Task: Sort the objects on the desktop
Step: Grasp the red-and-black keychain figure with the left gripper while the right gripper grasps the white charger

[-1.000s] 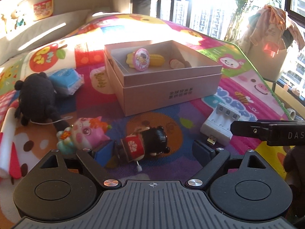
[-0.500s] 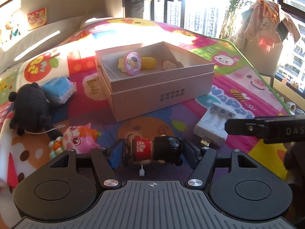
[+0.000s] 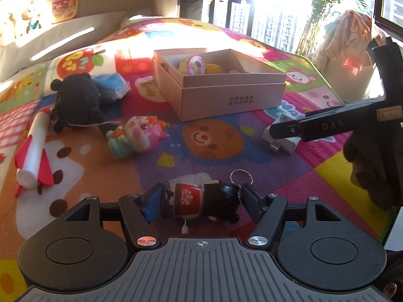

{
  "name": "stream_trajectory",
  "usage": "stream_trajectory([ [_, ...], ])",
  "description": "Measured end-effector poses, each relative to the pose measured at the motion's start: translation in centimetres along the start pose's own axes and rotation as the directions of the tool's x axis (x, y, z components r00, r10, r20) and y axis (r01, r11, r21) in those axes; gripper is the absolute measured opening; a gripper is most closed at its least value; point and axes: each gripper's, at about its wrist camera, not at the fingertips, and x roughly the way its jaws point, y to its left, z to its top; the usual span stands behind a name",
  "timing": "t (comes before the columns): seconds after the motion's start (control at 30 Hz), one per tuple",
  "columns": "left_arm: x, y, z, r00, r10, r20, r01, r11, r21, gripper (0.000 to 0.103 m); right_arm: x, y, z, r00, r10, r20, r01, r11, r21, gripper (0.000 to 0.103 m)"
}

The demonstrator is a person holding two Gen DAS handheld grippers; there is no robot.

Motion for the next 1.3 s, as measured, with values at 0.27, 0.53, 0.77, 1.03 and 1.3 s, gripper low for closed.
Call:
stream_trajectory([
  [0.27, -1.3, 0.6, -1.0, 0.999, 0.019, 0.035, -0.02, 1.0, 0.01, 0.095, 0.6, 0.3, -0.5, 0.991, 0.119, -0.057, -0.116, 0.992, 0.047, 0.103],
  [0.53, -0.9, 1.7, -1.8, 1.0, 0.014, 0.025, -0.013, 0.999, -0.036, 0.097, -2.0, 2.9, -2.2, 0.998, 0.023, -0.054, -0.025, 0.999, -0.038, 0.103],
  [0.77, -0.9, 1.7, -2.0, 0.999, 0.006, 0.034, -0.005, 0.999, -0.042, 0.097, -0.1, 2.9, -1.0, 0.996, -0.026, -0.091, 0.039, 0.988, 0.152, 0.103],
  [1.03, -1.0, 1.9, -2.1, 0.999, -0.003, 0.042, 0.005, 0.999, -0.052, 0.097, 2.0, 5.9, -0.4, 0.99, -0.129, -0.054, 0.132, 0.99, 0.052, 0.094],
  [1.3, -0.9, 0.7, -1.4, 0.999, -0.007, 0.034, 0.007, 1.0, 0.003, 0.097, 0.9, 5.6, -0.8, 0.991, -0.127, -0.032, 0.127, 0.992, -0.013, 0.091],
])
